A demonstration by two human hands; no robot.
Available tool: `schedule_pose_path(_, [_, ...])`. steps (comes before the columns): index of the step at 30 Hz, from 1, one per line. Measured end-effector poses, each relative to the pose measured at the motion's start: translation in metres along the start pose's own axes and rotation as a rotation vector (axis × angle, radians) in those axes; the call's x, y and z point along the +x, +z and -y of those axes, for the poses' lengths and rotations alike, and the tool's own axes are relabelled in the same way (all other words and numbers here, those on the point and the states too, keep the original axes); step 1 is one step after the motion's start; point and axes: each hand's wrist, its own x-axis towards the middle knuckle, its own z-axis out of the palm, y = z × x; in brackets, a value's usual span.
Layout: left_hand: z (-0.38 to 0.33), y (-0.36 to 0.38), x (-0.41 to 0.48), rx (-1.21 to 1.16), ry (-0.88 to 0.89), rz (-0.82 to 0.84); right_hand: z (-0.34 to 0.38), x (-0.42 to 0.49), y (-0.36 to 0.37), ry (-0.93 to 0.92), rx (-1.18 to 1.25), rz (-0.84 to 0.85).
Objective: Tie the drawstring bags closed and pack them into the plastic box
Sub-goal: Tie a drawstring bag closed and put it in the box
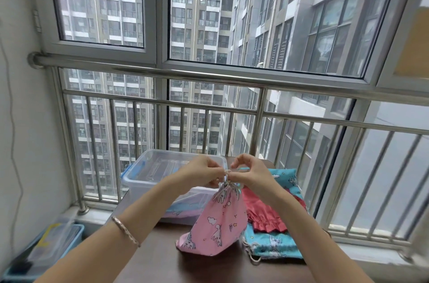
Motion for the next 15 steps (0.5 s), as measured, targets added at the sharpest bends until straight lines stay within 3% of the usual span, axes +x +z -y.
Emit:
schedule_pose_path(3, [0.001,-0.001,0.0,-0.174,-0.131,0.073,0.002,-0.002,0.001,-0.11,-0.124,0.014])
schedule_pose_path(10, [0.003,-0.006,-0.002,-0.353,-0.216,0.172,0.001,-0.005,0.0,-0.191,-0.232,0.008])
schedule_pose_path(15, [0.004,-0.023,-0.004,-0.205,-0.144,0.192,-0.008,-0.004,-0.01,-0.075,-0.166,0.011])
